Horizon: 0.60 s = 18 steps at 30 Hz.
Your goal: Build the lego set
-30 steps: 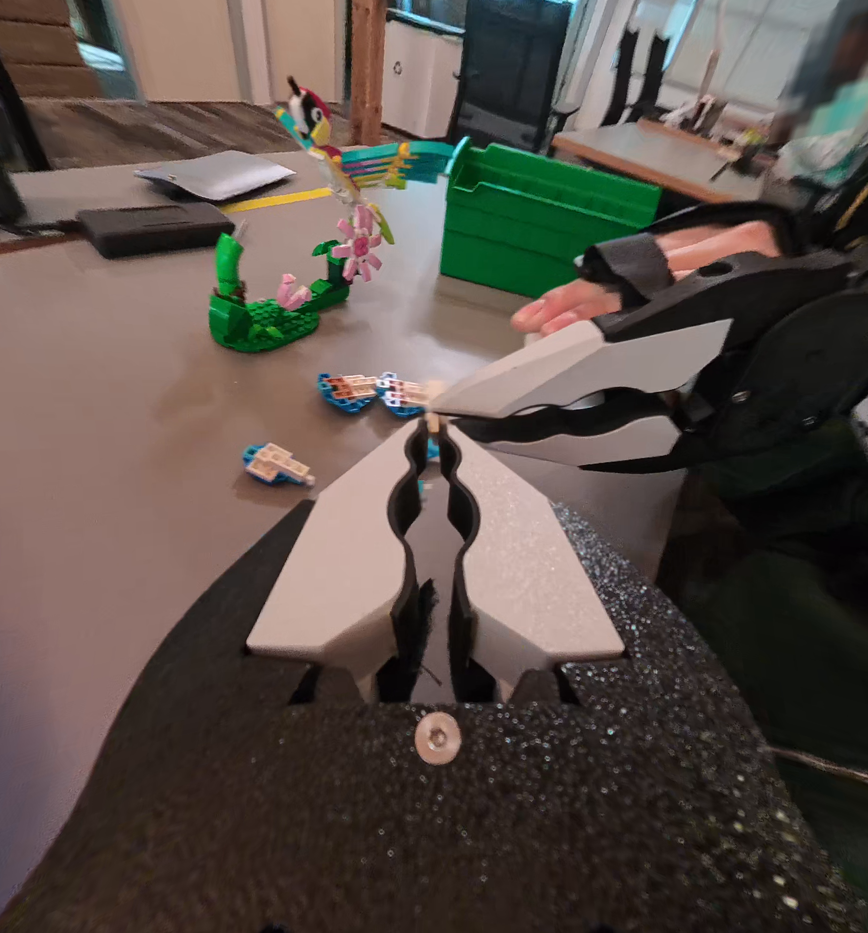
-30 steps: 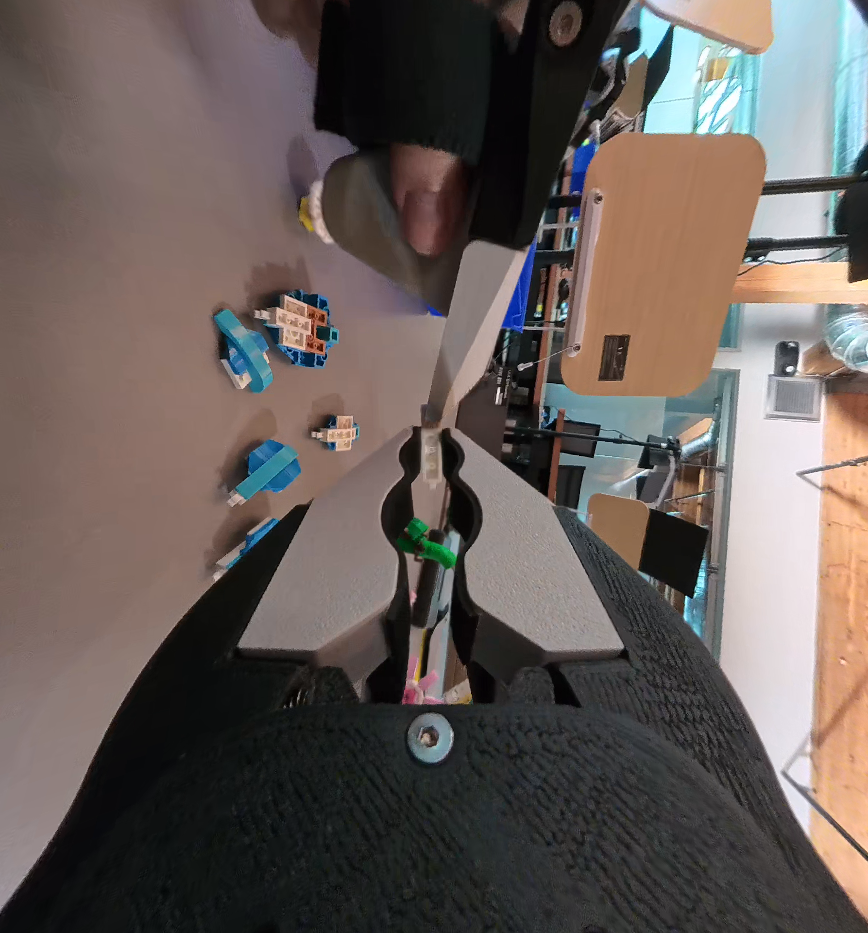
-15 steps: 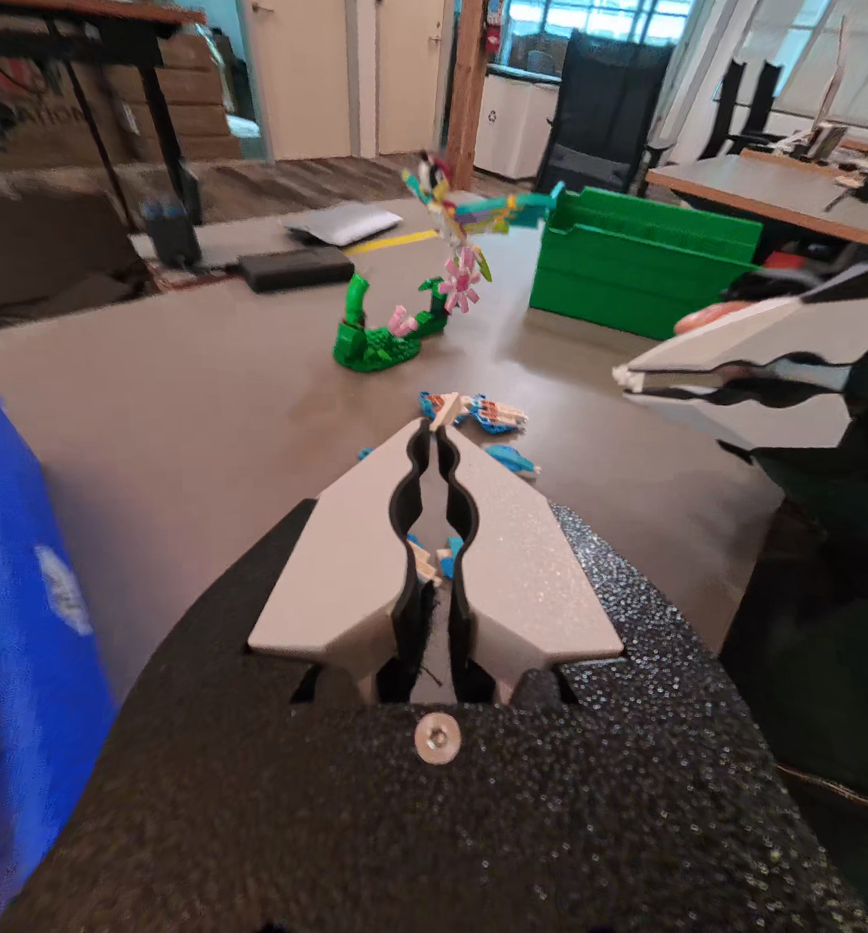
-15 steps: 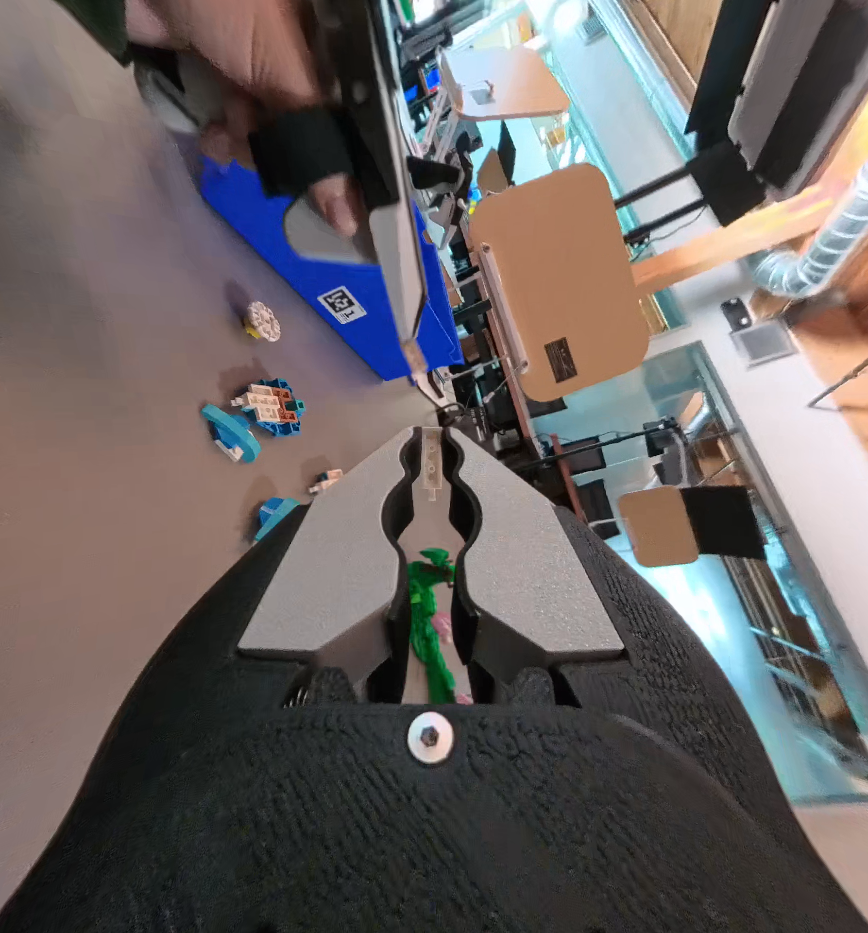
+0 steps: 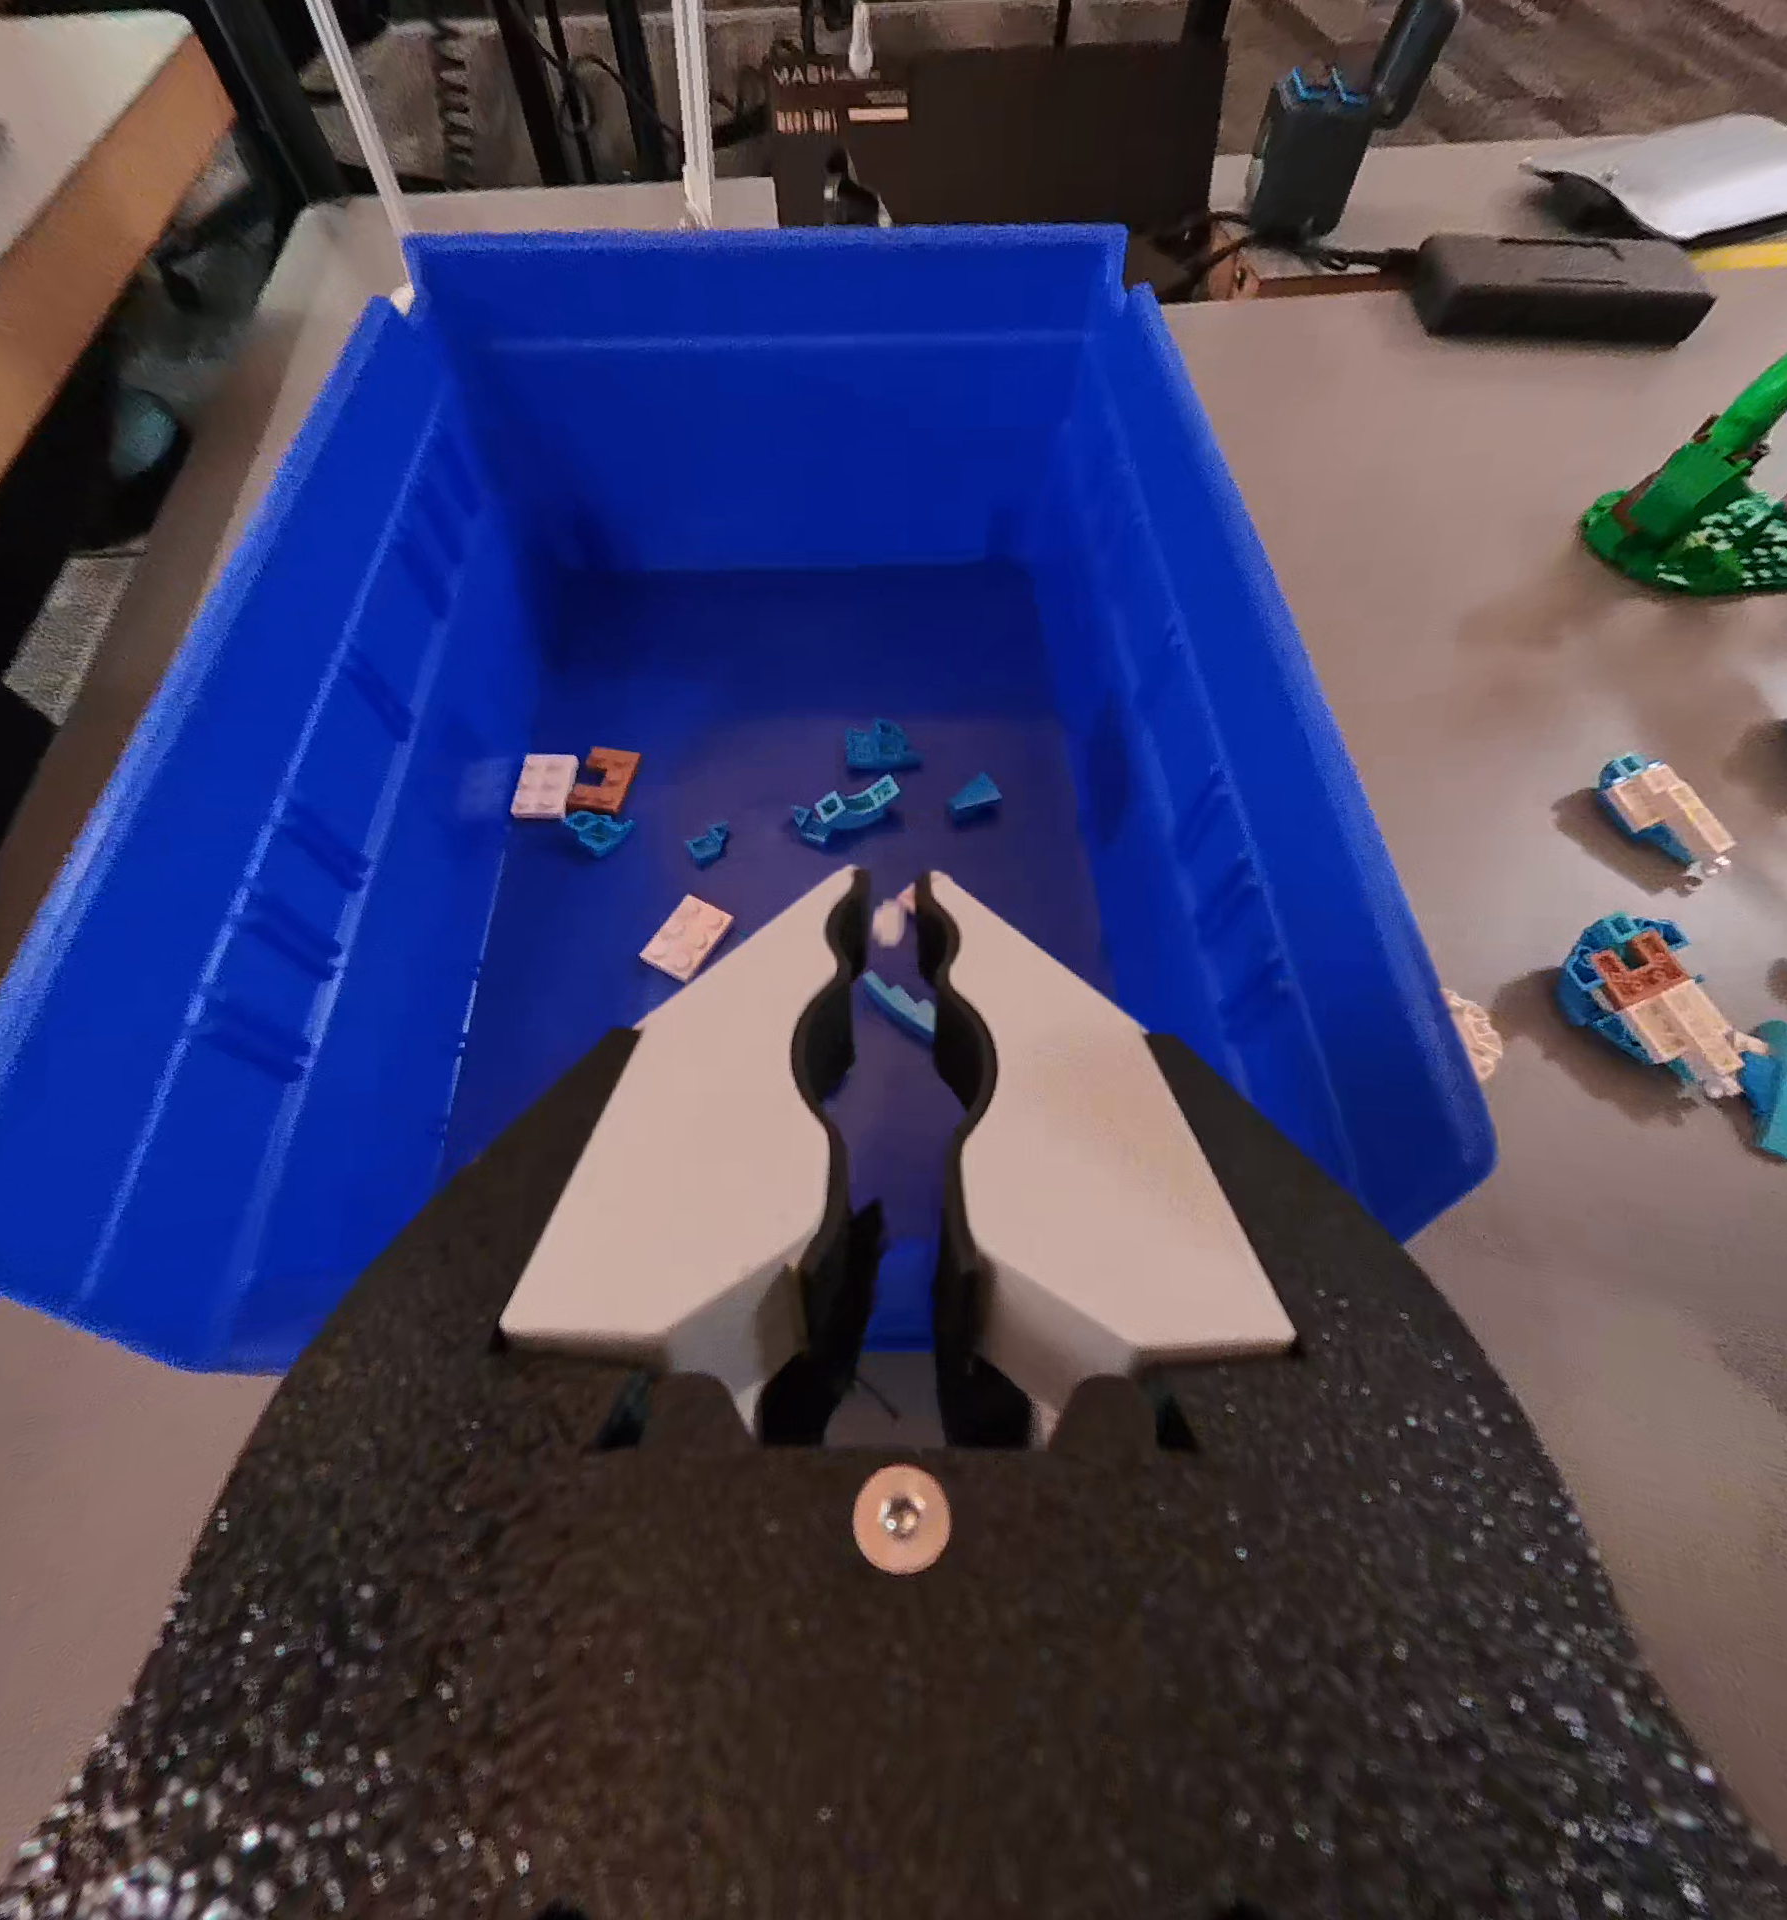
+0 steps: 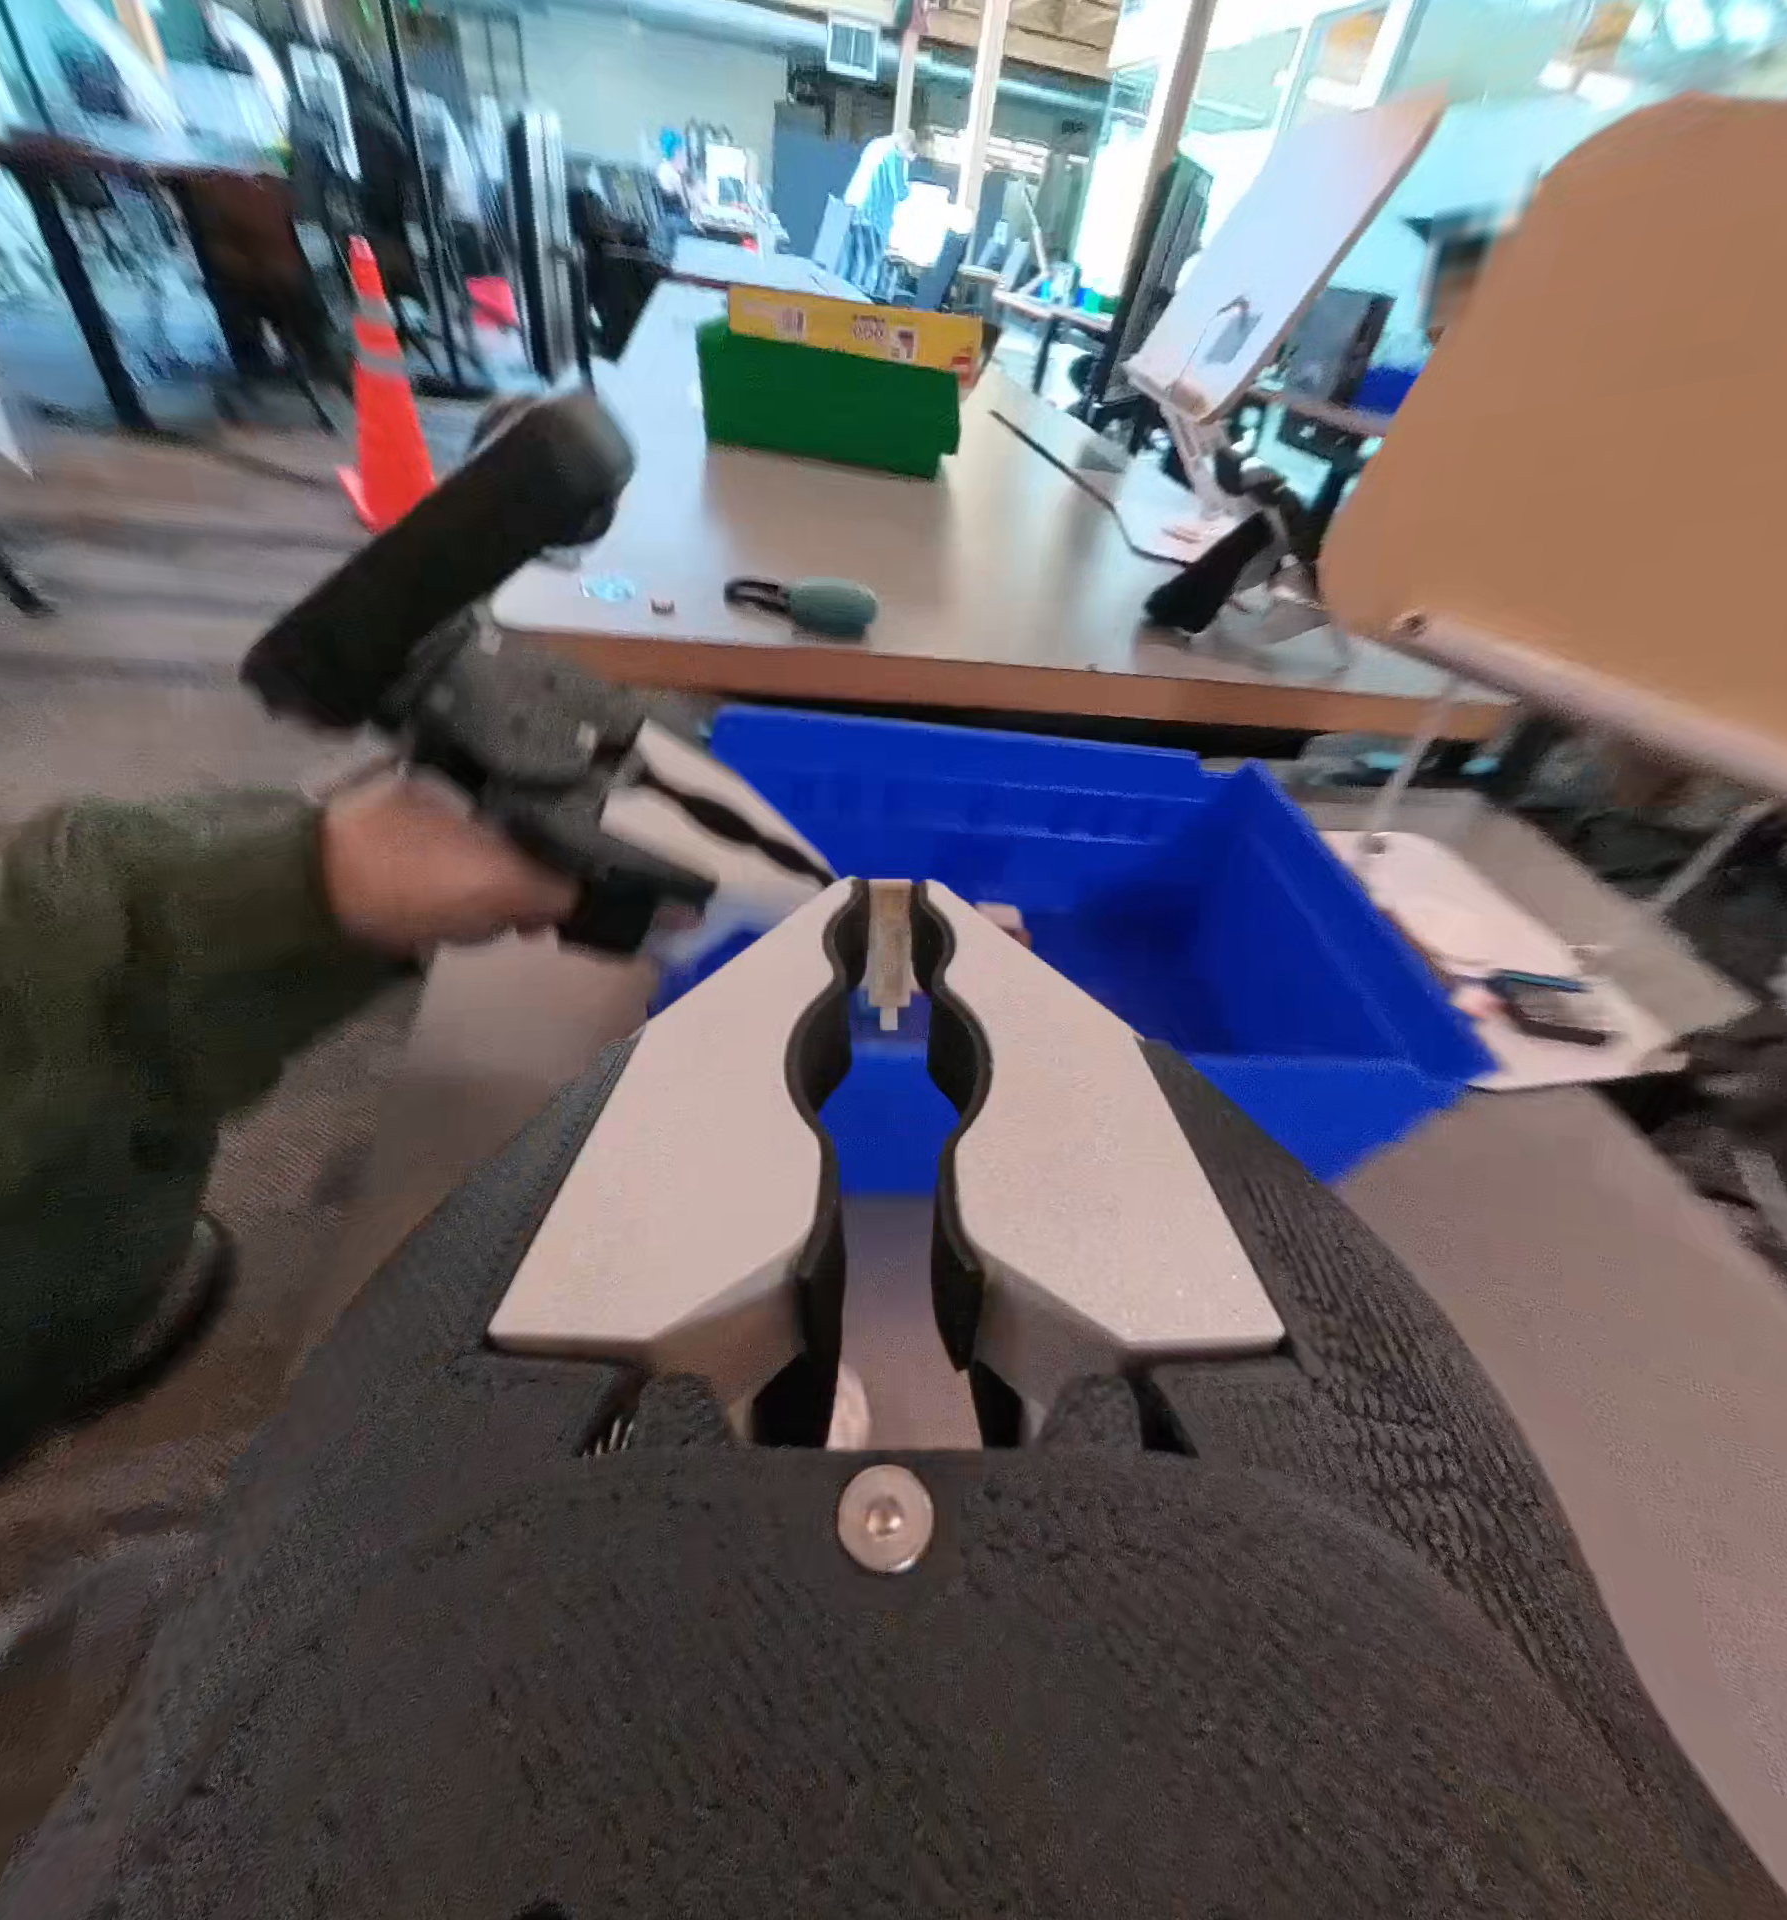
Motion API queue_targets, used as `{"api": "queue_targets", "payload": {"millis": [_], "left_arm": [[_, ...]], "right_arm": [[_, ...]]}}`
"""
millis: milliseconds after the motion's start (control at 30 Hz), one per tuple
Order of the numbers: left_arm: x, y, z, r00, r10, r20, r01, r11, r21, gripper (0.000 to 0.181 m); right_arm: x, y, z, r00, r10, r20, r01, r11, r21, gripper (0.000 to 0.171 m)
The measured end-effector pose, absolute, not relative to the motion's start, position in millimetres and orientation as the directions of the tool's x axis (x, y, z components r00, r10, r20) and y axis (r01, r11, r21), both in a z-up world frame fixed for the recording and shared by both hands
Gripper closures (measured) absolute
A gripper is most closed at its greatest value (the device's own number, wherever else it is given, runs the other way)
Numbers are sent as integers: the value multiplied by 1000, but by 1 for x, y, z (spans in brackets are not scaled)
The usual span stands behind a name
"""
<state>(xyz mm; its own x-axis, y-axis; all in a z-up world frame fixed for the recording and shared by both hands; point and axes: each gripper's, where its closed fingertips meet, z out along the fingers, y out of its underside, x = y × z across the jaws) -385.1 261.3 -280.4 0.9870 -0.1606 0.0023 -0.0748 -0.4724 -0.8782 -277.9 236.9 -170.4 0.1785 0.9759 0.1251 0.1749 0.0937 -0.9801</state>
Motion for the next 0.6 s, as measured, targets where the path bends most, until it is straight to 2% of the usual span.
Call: {"api": "queue_targets", "payload": {"millis": [33,133,267,333,400,500,600], "left_arm": [[-383,262,-283,985,-169,15,-68,-477,-876,172],[-386,260,-287,986,-164,13,-71,-492,-868,164],[-397,258,-270,991,-130,-12,-68,-434,-898,163],[-400,256,-258,992,-120,-26,-71,-393,-917,162],[-395,255,-245,990,-131,-49,-92,-349,-932,161],[-369,251,-222,974,-214,-79,-135,-263,-955,163],[-313,242,-202,908,-411,-79,-169,-189,-967,164]], "right_arm": [[-297,246,-174,166,985,51,170,23,-985,165],[-338,269,-194,173,983,-65,226,-104,-969,165],[-361,283,-216,203,973,-105,291,-162,-943,156],[-361,285,-220,205,972,-118,303,-178,-936,143],[-354,283,-218,197,973,-123,298,-179,-937,142],[-316,277,-196,203,976,-82,241,-131,-962,142],[-248,276,-185,283,958,34,211,-28,-977,145]]}}
